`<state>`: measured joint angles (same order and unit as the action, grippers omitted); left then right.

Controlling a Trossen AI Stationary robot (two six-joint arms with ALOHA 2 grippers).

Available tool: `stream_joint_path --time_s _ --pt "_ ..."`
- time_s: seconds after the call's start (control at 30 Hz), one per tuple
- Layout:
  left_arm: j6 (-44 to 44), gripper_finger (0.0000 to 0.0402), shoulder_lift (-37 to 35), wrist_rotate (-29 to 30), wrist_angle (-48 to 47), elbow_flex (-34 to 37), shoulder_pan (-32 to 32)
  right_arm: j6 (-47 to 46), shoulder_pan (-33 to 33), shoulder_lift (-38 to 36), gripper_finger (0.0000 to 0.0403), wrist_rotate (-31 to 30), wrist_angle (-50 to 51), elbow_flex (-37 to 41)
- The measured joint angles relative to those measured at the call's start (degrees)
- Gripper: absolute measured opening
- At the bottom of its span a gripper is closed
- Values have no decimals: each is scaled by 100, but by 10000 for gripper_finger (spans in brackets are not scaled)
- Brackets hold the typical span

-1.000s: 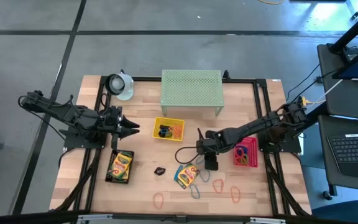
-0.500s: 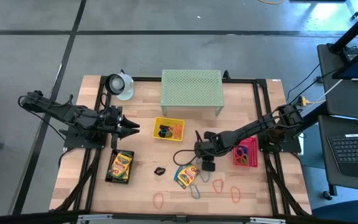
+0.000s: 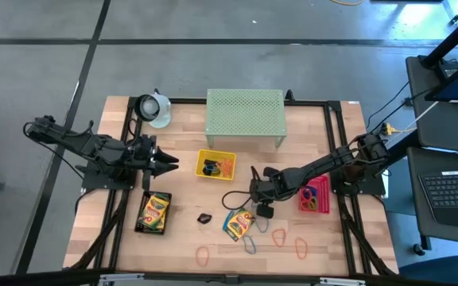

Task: Pick & Place Office Desk Supplies
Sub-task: Put the blue rubber band into the yellow bin

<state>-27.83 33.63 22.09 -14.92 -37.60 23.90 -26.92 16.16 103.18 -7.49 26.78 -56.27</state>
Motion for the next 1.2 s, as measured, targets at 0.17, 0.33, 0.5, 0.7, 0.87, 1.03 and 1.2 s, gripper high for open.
stream_joint_path --time_s 0.17,0.33,0.5,0.7,0.87,1.03,1.2 --pt "0 104 -1 0 -1 0 0 -188 -17 -411 2 -132 289 15" --pt "13 104 -2 38 -1 0 0 -232 -32 -874 1 -112 326 -40" --pt "13 104 -2 72 -1 0 0 -78 -318 -1030 1 -183 187 -542" --pt "-4 104 -2 74 -3 0 -2 491 -884 -933 0 -261 -249 -1342" --pt "-2 104 -2 74 -3 0 -2 686 -1334 -588 0 14 -754 -1725" --pt "0 104 0 26 7 0 -2 833 -1451 38 0 286 -1065 -2023" --pt "-4 104 -1 -6 7 0 -2 894 -1469 773 0 407 -1013 -2279"
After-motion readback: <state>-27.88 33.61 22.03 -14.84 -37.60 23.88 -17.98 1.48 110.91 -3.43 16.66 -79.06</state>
